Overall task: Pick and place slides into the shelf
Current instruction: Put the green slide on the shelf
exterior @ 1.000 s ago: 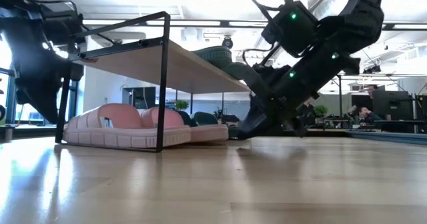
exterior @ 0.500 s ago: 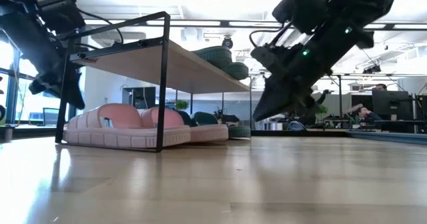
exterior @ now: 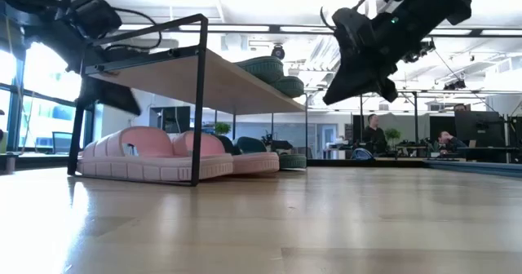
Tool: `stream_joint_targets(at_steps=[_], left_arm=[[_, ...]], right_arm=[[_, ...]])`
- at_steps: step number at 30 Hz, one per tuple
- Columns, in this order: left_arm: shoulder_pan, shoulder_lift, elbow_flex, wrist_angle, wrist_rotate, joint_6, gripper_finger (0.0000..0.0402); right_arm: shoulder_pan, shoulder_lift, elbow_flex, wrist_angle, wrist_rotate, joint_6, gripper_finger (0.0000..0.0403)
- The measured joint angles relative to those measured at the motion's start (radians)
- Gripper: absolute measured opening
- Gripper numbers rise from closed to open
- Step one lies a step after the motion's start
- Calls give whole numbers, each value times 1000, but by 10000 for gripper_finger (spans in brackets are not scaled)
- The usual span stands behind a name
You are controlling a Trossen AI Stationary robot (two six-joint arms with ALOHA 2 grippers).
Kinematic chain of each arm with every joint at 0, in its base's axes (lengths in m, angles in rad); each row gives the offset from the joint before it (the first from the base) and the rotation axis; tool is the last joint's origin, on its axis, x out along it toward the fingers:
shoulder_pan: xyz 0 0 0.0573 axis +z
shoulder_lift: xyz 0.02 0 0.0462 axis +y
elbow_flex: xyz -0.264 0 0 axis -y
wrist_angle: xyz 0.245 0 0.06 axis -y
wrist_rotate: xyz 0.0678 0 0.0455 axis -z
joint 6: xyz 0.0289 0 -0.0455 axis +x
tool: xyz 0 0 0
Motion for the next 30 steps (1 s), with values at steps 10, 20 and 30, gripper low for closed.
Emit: stream_joint_targets(at_steps=[10, 20, 30], left_arm=[[361, 202, 4, 248, 449, 197, 0], [389, 331, 79, 181, 559, 233, 0], [244, 460, 78, 252, 499, 226, 0]], right_arm=[[-6, -25, 0, -27, -27, 91, 0], [-145, -2, 0, -11, -85, 406, 0], [-309, 104, -1, 58, -324, 480, 0]])
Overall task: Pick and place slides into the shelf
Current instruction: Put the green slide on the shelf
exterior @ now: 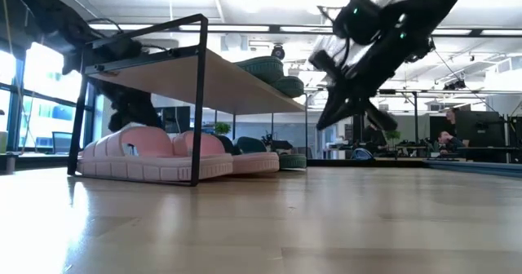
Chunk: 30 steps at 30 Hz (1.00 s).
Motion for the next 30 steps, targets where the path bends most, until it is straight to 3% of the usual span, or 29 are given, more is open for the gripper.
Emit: stream_joint_targets(at_steps=[12, 19, 30], left_arm=[[-23, 150, -1, 10, -185, -47, 0], [-23, 146, -1, 19, -195, -52, 0], [-24, 138, -1, 16, -191, -39, 0]], right_arm=[[3, 94, -49, 102, -119, -34, 0], [-55, 92, -199, 343, -73, -60, 0], [-55, 92, -214, 366, -53, -134, 0]])
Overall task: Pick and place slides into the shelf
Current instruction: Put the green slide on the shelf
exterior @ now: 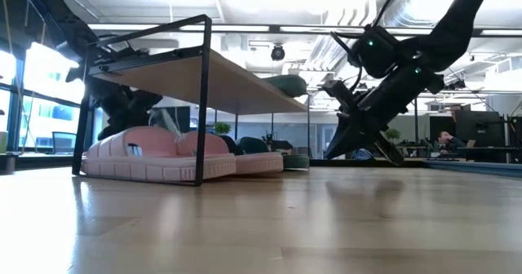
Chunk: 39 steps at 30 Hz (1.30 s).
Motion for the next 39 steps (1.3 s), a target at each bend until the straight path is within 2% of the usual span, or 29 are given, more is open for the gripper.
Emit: stream_joint_targets(at_steps=[7, 15, 24, 32, 39], left_arm=[[0, -11, 0, -14, 9, 27, 0], [0, -120, 0, -61, -4, 46, 0], [1, -251, 0, -113, -81, 72, 0], [1, -375, 0, -65, -183, 161, 0], [1, -402, 1, -37, -179, 223, 0]], right_arm=[[0, 0, 0, 18, 0, -16, 0], [0, 0, 0, 103, -6, -60, 0], [1, 0, 0, 103, -32, -106, 0], [1, 0, 0, 103, -49, -139, 0], [1, 0, 0, 102, -71, -157, 0]])
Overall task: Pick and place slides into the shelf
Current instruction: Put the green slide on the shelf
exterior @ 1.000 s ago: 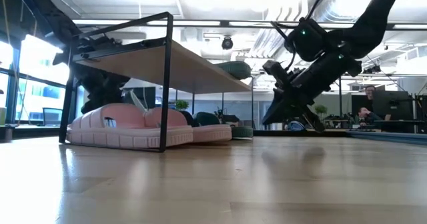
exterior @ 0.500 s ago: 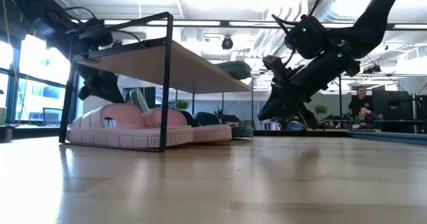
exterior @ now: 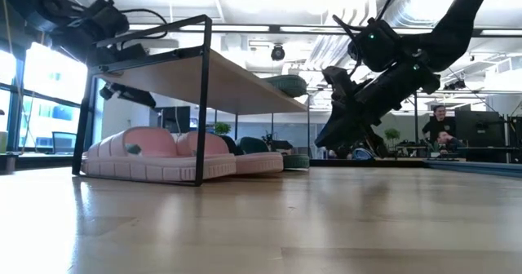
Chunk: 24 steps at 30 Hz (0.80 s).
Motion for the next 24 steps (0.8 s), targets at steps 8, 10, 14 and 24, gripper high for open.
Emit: stream_joint_targets(at_steps=[8, 10, 14, 24], left_arm=[[0, -1, 0, 61, 149, 104, 12], [0, -1, 0, 76, 197, 95, 26], [1, -1, 0, 78, 186, 80, 71], [-1, -1, -1, 166, 291, -287, 148]], right_arm=[[-1, 0, 0, 0, -14, 0, 0], [-2, 0, 0, 0, -14, 0, 0], [-2, 0, 0, 0, -22, -8, 0], [-2, 0, 0, 0, -49, -46, 0]])
